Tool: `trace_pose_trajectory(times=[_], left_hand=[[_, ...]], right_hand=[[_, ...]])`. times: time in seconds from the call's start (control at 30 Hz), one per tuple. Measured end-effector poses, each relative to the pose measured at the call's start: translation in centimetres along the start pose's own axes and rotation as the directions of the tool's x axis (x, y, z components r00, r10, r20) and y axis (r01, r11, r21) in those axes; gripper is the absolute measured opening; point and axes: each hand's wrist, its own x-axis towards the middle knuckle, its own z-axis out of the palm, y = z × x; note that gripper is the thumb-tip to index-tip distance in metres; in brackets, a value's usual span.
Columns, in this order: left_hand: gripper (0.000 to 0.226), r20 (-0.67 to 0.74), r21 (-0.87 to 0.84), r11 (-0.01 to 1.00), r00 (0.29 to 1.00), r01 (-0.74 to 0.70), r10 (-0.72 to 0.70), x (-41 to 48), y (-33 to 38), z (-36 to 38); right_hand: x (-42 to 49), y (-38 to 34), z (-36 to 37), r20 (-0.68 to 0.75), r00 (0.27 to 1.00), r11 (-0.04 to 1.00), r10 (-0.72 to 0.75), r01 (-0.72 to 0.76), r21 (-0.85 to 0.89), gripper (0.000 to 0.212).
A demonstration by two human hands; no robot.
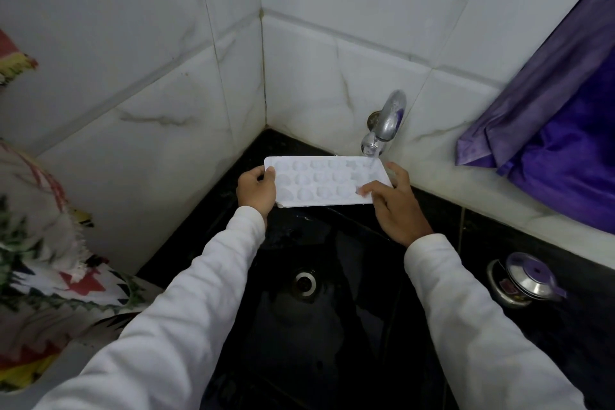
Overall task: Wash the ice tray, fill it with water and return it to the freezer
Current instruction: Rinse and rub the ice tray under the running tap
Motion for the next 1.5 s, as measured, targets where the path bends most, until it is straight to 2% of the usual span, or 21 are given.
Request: trace_pose_trajectory(times=[0.13,0.27,0.43,0.47,0.6,0.77,0.83,0.9,0.97,1.03,1.17,1.3,1.5], left_hand=[[0.024,0.021,0.007,1.000,0.999,-0.024,0.024,-0.3,-0.2,0.1],[0.026,0.012,0.005,0.999,0.999,-0.045,0.045,-0.3,-0.1,0.2],[0.026,0.026,0.010,0.999,0.999,-0.047,0.046,-0.3,-0.1,0.1],[0.026,0.028,0.010,0.999,0.998,-0.049,0.049,-0.4,-0.2,0.2],[0.025,0.031,0.003,0.998,0.998,-0.055,0.055,-0.5,-0.3,0.0],[0.023,0.039,0.024,0.996,0.996,-0.085,0.084,-0.8,-0.7,-0.4],[0.022,0.045,0.031,0.995,0.995,-0.095,0.094,-1.1,-1.2,-0.7],[0.024,0.058,0.039,0.994,0.994,-0.099,0.097,-1.4,-1.9,-1.3],[0.024,0.065,0.041,0.993,0.992,-0.107,0.104,-1.7,-2.5,-1.8],[0.023,0.069,0.044,0.991,0.990,-0.122,0.119,-2.1,-2.9,-2.2],[0.021,0.091,0.057,0.987,0.985,-0.150,0.145,-2.9,-3.6,-2.8],[0.022,0.119,0.080,0.988,0.985,-0.133,0.123,-3.6,-4.8,-3.2],[0.024,0.128,0.209,0.966,0.984,-0.151,0.126,-4.5,-5.9,-4.5]], right_hand=[[0.3,0.8,0.3,-0.003,1.000,1.000,0.023,-0.023,-0.017,0.031],[0.6,1.0,0.8,0.092,0.993,0.996,0.068,-0.063,-0.066,0.035],[0.0,1.2,1.0,0.012,1.000,0.999,0.005,-0.005,-0.049,0.031],[0.0,1.1,1.0,0.000,1.000,0.999,0.014,-0.014,-0.044,0.028],[-0.1,0.0,1.0,0.043,0.994,0.994,0.103,-0.101,-0.048,0.040],[-0.8,0.4,1.5,-0.027,0.999,0.997,0.033,-0.035,-0.063,0.037],[-0.8,0.3,1.4,-0.083,0.991,0.994,0.107,-0.105,0.033,0.032],[-1.0,0.2,1.2,-0.152,0.954,0.940,0.258,-0.211,0.266,0.036],[-1.2,0.8,1.4,-0.123,0.875,0.808,0.468,-0.367,0.460,0.042],[-1.8,1.7,2.2,-0.039,0.808,0.683,0.589,-0.471,0.558,0.043],[-3.3,2.2,3.1,0.038,0.788,0.654,0.614,-0.535,0.534,0.041],[-4.5,2.4,3.9,0.051,0.802,0.679,0.596,-0.536,0.502,0.033],[-6.8,3.0,4.9,0.037,0.795,0.684,0.605,-0.543,0.487,0.019]])
